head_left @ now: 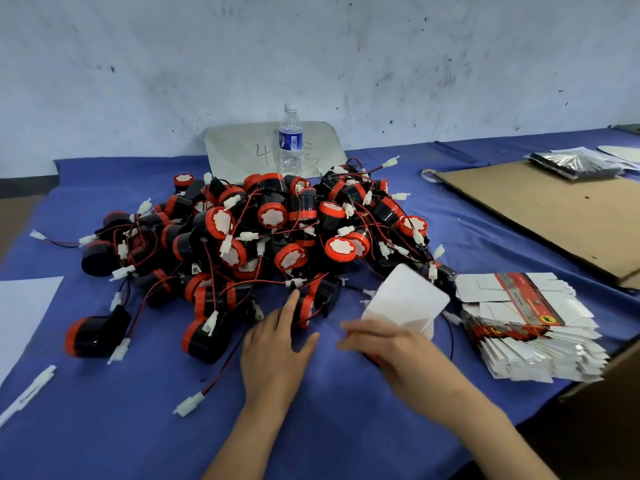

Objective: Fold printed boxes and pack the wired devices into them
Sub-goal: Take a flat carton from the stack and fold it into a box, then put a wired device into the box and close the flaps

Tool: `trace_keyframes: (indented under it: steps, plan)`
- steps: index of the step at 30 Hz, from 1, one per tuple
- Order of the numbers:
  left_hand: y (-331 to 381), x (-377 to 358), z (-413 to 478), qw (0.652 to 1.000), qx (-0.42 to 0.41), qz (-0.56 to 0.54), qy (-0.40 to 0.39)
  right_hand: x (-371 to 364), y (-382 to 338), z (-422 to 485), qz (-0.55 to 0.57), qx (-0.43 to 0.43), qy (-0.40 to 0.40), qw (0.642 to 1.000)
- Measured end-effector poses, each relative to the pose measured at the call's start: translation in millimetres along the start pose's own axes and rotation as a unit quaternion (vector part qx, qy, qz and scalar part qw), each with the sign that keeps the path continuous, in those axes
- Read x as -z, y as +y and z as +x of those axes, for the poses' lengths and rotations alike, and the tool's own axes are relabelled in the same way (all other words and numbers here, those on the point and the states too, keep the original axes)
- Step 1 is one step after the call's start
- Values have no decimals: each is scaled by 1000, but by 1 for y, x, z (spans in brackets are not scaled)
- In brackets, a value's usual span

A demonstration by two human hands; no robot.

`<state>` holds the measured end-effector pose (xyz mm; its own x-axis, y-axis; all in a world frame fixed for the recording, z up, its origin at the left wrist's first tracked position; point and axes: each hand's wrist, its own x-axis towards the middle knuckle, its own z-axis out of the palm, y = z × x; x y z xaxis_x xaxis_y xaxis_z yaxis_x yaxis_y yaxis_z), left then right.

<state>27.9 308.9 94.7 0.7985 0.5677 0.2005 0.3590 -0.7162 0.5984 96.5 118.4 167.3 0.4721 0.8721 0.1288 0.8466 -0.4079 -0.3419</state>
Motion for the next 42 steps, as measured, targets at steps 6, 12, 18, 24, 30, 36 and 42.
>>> trace_keyframes:
  steps: [6, 12, 18, 24, 30, 36, 42]
  plan:
    - [8, 2, 0, 991, 39, -71, 109, -23, -10, -7, 27, -6, 84, 996]
    - [19, 15, -14, 932, 31, -299, 205, -35, -27, -14, 226, -99, 266, 932]
    - [24, 17, -22, 856, -41, -484, 175, -39, -40, -4, 295, -167, 172, 925]
    - [27, 14, -19, 850, -7, -498, 172, -35, -44, 10, 419, -176, 92, 886]
    - [23, 15, -12, 825, 8, -504, 254, -47, -47, 29, 342, -214, 168, 899]
    - [12, 20, -2, 819, 51, -480, 309, -42, -55, 46, 512, -264, 394, 716]
    - [13, 16, 0, 815, 31, -479, 323, -39, -53, 93, 583, -237, 339, 699]
